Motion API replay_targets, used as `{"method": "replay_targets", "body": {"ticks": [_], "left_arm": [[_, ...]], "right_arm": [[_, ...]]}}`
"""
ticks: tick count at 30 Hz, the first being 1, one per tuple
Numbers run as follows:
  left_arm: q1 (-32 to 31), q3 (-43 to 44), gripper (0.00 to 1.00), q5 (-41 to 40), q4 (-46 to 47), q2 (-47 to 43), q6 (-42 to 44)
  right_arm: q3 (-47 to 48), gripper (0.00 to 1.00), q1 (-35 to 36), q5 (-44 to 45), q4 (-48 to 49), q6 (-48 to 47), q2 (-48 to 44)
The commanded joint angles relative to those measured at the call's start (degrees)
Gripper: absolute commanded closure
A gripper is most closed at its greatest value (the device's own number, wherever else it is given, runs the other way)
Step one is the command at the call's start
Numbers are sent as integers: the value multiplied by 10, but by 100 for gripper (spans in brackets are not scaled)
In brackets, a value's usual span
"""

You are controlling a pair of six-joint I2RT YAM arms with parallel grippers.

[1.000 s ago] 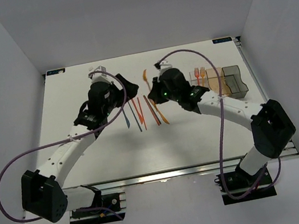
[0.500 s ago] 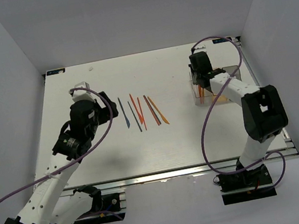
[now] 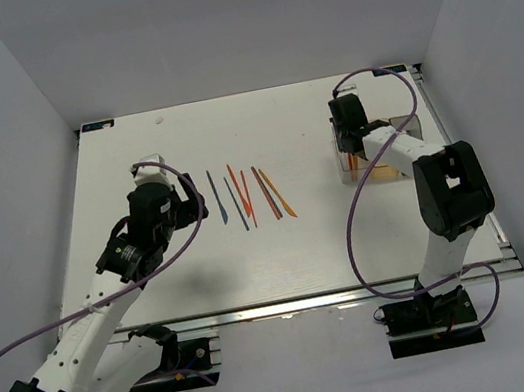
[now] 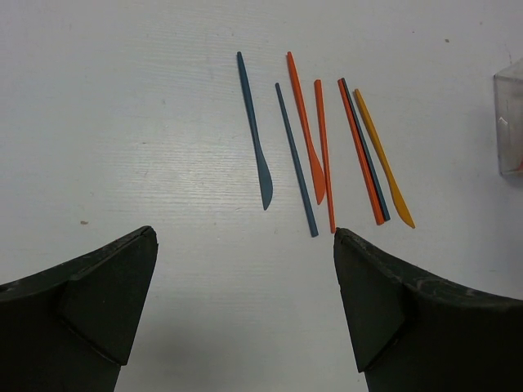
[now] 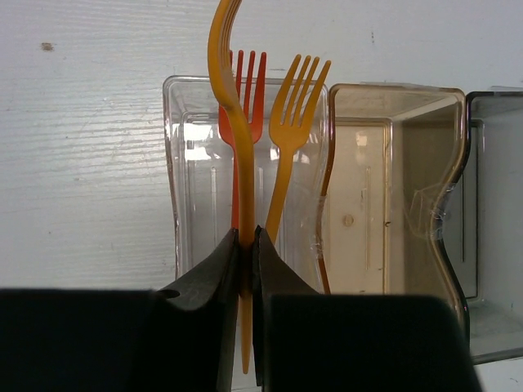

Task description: Sort the eating utensils into containers

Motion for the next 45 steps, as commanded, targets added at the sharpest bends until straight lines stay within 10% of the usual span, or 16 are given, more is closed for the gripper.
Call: {"method": "replay_targets", "body": {"ticks": [1,21,27,32,40,45], "left_arm": [[-1,-4,2,-4,0,-13,9],[-1,-7,2,-29,-6,-30,3],[2,6,2,-152,-41,-38,-39],[2,24,2,-253,-94,-30,-77],[2,3,2,-316,-121,-12,-66],[2,-3,2,-296,-107,-6,-52]], "right_arm": [[-4,98,-3,-4,19,8,-10],[9,59,15,-44,-27,33,-81],[27,20,111,-54,-72,32,-126],[35,11,165,-114,-83,49,-123],[101,15,210,-139,-91,52,-17],[192,51,212,-140,-120,39,69]]}}
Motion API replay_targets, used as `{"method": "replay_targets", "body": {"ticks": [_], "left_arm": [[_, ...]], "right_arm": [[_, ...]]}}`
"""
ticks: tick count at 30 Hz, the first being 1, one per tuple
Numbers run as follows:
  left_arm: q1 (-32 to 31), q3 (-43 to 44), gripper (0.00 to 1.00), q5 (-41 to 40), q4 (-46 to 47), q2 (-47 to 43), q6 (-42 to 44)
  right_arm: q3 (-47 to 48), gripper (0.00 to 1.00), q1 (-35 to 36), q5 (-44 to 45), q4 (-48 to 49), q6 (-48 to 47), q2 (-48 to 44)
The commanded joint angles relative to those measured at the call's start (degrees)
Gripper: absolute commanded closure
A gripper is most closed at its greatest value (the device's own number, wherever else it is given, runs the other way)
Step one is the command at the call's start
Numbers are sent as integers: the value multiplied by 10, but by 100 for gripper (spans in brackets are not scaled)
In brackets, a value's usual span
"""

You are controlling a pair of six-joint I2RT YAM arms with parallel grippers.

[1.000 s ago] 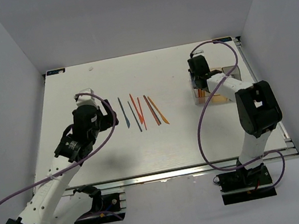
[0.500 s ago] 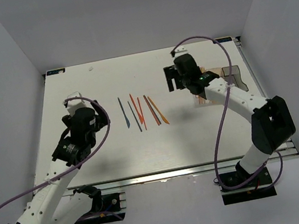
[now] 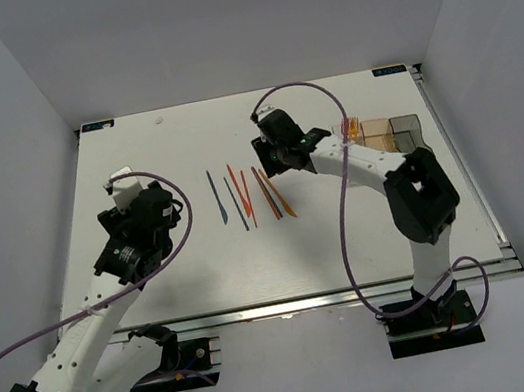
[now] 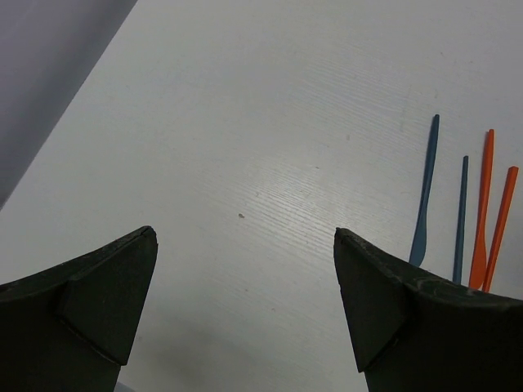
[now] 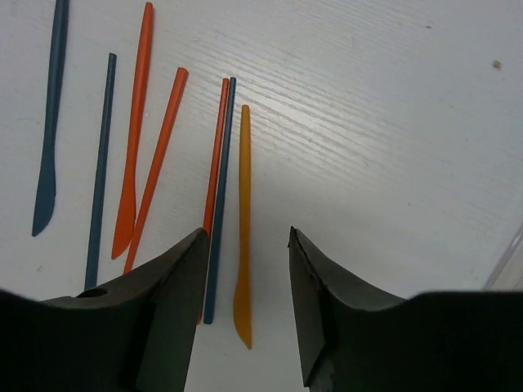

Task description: Sort the eating utensils into containers

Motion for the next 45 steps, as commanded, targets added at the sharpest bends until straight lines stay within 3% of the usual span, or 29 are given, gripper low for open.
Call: {"method": "replay_targets", "body": {"ticks": [1,13,22,24,27,29,30,32,34,35,40,45], "left_arm": [[2,-11,2,1,1,3,12],[1,-14,2,34,12,11,25],[2,-15,2,48,18,17,30],[2,-15,2,51,18,17,31],[2,-16,2,53,18,17,32],[2,-16,2,53,20,16,33],[2,-16,2,55,19,16,33],[2,-16,2,56,19,15,34],[2,-17,2,57,20,14,34],[2,-17,2,57,20,14,35],[2,-17,2,61,22,12,36],[2,-18,2,63,22,9,36]], "right_arm": [[66,51,1,-1,-31,-4,50],[148,59,3,-20,-47,-28,172],[150,64,-1,-6,-39,-26,206],[147,70,-3,-8,-40,-27,208],[133,71,-7,-6,-40,-26,211],[129,77,-8,-3,-43,-27,213],[128,84,-8,-1,-46,-29,214],[129,86,-7,0,-56,-33,219],[131,96,-7,-1,-62,-35,219],[130,100,-9,-6,-64,-35,212],[107,100,-34,-64,-40,-13,142],[55,100,-71,-56,23,5,21]]}}
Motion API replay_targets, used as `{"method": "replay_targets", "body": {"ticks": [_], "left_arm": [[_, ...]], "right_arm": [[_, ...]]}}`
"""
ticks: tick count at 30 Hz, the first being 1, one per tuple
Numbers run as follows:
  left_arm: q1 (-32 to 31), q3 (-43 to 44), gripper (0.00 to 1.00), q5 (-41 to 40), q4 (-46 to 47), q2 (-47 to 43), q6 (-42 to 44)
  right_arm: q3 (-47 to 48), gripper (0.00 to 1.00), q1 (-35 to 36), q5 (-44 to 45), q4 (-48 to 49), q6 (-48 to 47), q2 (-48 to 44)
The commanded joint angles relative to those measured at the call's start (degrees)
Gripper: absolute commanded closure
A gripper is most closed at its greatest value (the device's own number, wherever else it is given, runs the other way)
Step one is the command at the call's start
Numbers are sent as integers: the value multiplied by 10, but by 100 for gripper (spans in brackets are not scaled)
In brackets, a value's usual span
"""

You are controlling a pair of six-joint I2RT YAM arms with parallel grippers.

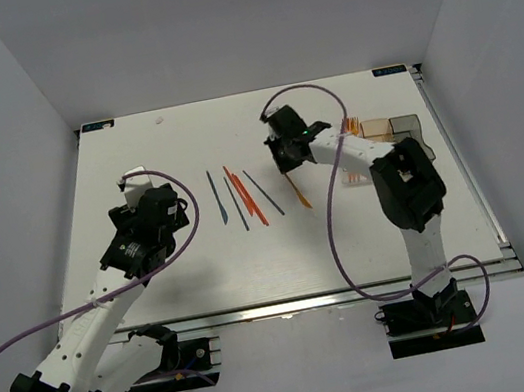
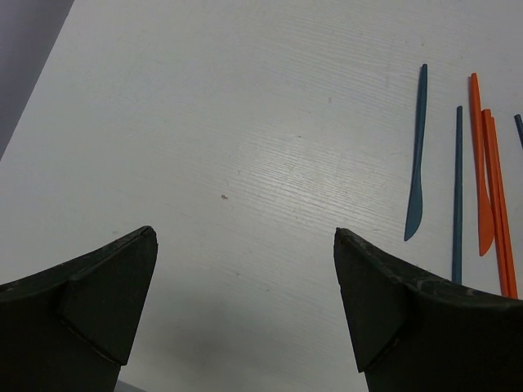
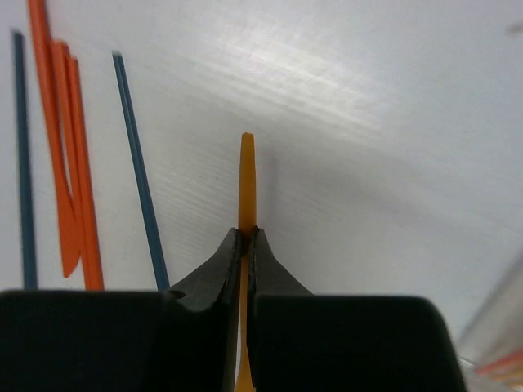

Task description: Sort the eating utensils into containers

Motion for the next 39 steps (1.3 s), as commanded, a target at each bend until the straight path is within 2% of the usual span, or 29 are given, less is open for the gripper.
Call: {"method": "replay_targets", "body": {"ticks": [1,6,12,18,23,31,36,39], "left_arm": [[2,-3,2,2,9,-15,5],[2,-4,2,7,12,-21,6],[2,-6,2,15,16,-22,9],[2,-8,2,29,19,-14,13],[2,-7,2,39,22,-4,17],[2,-9,2,44,25,2,19],[2,-8,2,45,24,7,19],[2,-9,2,45,24,7,19]], "right_arm": [[-6,100,-35,12,59,16,-100],[-2,100,-119,71,69,-10,-142],[33,100,-210,102,131,-71,-103],[23,100,-269,59,203,-86,-79],[-8,100,-294,39,229,-86,-76],[-131,100,-304,32,318,-107,-106],[-153,100,-309,20,319,-104,-115],[-163,83,-310,23,315,-99,-127]]}}
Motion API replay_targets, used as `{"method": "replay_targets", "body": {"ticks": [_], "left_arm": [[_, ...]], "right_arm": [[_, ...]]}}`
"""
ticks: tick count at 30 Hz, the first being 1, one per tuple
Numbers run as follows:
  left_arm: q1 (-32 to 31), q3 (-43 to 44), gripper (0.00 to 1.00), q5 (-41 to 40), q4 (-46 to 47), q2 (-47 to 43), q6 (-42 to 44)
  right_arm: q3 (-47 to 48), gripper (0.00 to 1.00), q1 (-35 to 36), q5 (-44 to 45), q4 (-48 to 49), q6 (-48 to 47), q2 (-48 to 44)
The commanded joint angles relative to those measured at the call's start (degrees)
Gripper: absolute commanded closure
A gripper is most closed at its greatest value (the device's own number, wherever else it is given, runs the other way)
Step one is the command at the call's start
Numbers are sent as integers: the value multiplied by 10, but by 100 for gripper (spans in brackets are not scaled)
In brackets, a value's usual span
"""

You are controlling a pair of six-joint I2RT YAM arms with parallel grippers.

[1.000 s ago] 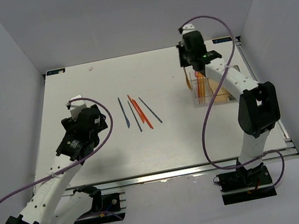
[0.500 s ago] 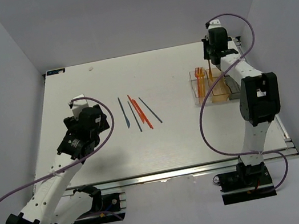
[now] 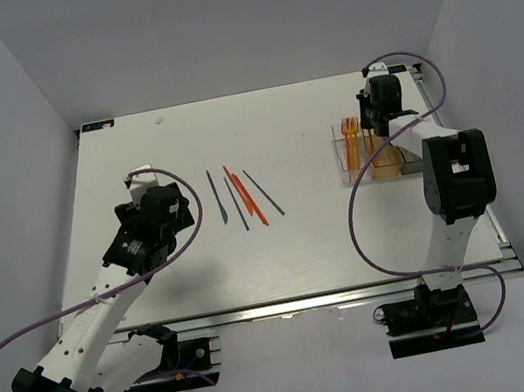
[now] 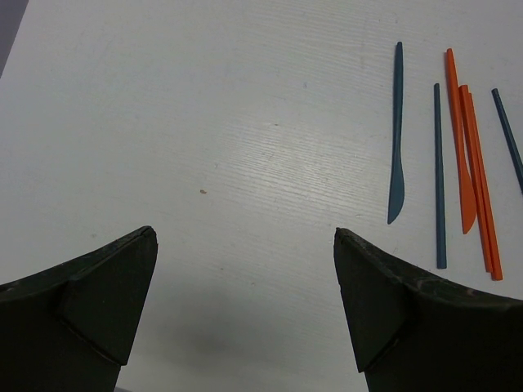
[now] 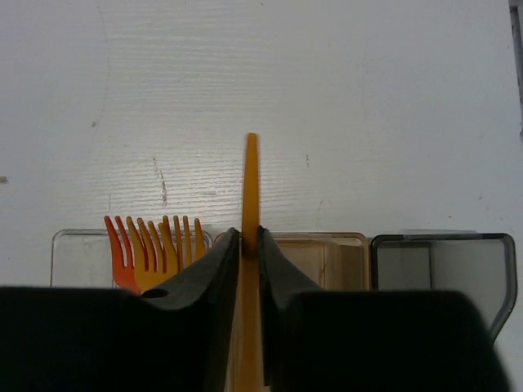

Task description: Sort the eating utensils into containers

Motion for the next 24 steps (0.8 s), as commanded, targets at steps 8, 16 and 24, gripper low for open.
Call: {"method": "replay_targets", "body": {"ticks": [8,16,24], "left_arm": [[2,-8,2,-1,8,-5,3],[2,-8,2,-10,6,-9,-1],[6,17,2,-19,-7,16,-51]], "right_arm": [[-12,57,-7,-15,24,19,-86],[-5,53,0,-65,-25,53,-129],[26,33,197,-8,-143,97,-122]]}}
